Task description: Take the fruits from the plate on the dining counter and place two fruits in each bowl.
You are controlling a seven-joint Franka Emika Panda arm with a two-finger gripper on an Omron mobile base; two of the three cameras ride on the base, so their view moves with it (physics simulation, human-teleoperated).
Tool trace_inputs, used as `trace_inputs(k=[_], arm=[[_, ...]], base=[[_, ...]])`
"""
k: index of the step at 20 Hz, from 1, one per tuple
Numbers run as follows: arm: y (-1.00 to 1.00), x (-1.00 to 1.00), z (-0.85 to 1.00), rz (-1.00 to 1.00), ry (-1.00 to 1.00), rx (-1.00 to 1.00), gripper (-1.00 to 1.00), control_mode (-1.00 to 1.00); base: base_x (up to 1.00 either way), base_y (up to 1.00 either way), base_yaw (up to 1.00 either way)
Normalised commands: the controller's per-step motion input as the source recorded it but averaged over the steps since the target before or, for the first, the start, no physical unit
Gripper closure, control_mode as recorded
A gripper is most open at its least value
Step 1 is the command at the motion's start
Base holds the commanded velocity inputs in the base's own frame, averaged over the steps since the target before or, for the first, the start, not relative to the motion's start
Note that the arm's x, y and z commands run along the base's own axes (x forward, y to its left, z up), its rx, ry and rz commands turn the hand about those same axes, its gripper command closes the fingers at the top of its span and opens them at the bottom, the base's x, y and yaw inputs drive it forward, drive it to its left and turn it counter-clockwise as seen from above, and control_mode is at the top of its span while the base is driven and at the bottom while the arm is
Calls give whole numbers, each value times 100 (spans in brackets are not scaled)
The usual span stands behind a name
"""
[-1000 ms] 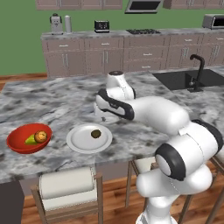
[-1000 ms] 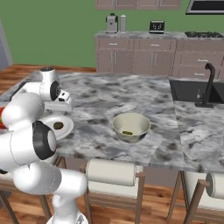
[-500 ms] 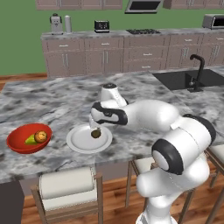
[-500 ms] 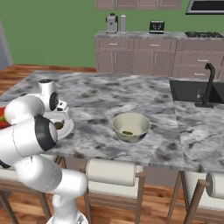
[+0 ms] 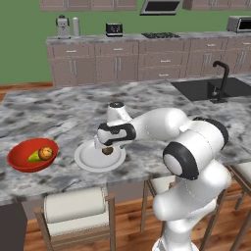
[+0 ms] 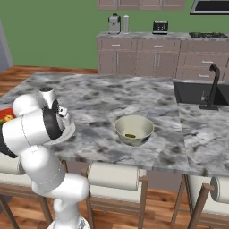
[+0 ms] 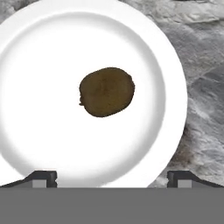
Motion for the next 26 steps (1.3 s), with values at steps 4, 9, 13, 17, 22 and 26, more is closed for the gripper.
trace_inputs(k=[4,9,13,17,22,26], arm=[[20,41,-21,1,0,0,-100,-100],[12,45,-18,0,0,0,-100,-100],[0,29,-11,0,0,0,-100,-100],[0,19,-24,0,0,0,-100,-100],[0,0,-29,0,0,0,-100,-100],[0,0,-15,0,0,0,-100,-100]], base=[[0,0,0],[0,0,0],[0,0,0],[0,0,0],[0,0,0],[0,0,0]])
